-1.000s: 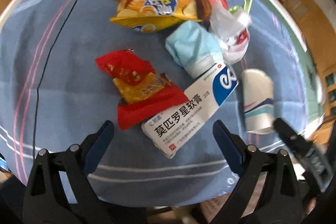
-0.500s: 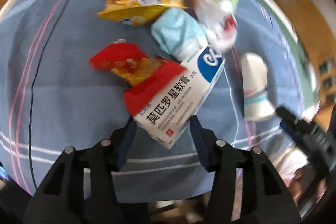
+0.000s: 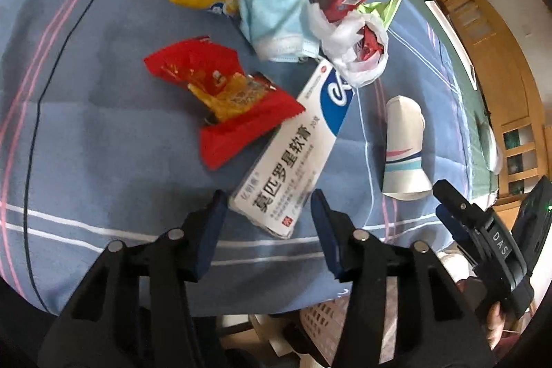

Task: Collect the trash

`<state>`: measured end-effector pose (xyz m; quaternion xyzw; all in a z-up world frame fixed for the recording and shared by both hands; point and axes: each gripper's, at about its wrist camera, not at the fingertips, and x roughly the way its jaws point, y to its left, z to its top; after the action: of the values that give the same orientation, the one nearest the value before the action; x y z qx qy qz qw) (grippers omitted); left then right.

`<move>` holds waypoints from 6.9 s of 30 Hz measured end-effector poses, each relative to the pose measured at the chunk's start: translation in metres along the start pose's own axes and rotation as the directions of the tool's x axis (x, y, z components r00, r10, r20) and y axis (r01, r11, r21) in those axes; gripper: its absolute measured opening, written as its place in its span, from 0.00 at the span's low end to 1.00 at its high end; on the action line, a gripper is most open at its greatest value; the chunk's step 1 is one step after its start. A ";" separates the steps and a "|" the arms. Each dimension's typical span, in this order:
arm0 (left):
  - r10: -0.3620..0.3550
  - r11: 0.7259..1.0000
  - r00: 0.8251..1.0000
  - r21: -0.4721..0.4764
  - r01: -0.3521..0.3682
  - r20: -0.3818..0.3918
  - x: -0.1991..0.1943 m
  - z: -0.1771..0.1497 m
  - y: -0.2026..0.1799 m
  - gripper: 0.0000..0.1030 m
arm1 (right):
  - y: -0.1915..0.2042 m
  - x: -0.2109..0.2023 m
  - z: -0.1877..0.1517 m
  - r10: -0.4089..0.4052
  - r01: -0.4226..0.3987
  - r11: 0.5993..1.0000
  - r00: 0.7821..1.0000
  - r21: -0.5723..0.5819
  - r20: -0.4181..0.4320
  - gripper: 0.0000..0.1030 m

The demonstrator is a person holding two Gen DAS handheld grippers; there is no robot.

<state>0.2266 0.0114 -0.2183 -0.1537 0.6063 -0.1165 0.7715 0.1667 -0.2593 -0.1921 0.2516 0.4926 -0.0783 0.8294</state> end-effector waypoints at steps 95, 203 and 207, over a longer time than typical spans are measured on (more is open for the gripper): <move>-0.315 0.623 0.947 0.739 0.256 -0.062 -0.051 -0.194 -0.173 0.43 | -0.185 -0.223 -0.097 -0.078 0.045 0.987 0.974 0.155 0.213 0.70; 0.156 0.960 0.939 -0.271 -0.071 0.306 -0.067 0.013 0.055 0.75 | 0.032 -0.028 -0.024 0.116 -0.114 0.993 0.988 -0.024 0.104 0.51; 0.129 0.949 0.946 -0.315 -0.030 0.298 -0.066 0.012 0.062 0.77 | 0.026 -0.035 -0.023 0.133 -0.133 0.991 0.984 -0.012 0.116 0.52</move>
<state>0.2226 0.0945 -0.1798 -0.2632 0.4918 0.0364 0.8292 0.1409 -0.2301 -0.1620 0.2770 0.4256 -0.0361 0.8607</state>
